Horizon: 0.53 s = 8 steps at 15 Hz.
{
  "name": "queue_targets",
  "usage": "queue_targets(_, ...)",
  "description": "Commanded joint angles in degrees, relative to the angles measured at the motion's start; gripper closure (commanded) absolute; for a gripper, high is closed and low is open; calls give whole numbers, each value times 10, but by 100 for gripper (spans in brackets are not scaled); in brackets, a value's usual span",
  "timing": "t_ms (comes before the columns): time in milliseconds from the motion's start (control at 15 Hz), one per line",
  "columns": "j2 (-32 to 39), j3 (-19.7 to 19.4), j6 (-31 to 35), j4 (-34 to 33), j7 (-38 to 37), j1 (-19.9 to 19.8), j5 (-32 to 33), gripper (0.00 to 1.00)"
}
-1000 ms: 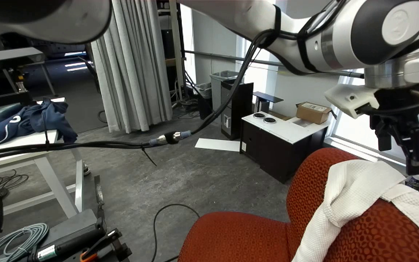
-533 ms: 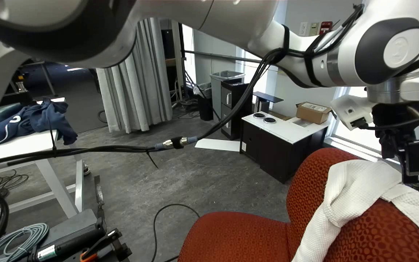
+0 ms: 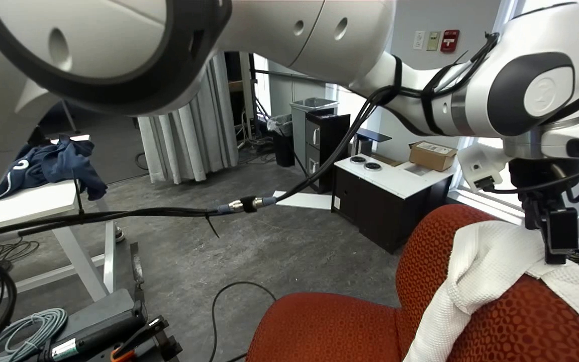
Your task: Put the white towel on the seat of the chair
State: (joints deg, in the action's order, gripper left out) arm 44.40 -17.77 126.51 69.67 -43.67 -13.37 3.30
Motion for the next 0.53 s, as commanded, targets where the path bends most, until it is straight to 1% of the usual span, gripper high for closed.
queue_targets(0,27,0,4,-35,-19,-7,-9,0)
queue_targets(133,30,0,1,-35,-24,-6,-9,0)
queue_targets(200,31,1,0,-35,-26,-6,-9,25)
queue_targets(267,29,4,-17,-39,-25,-9,-16,26)
queue_targets(400,22,17,-46,-47,-20,-19,-44,44)
queue_targets(467,17,21,-55,-50,-19,-23,-58,55)
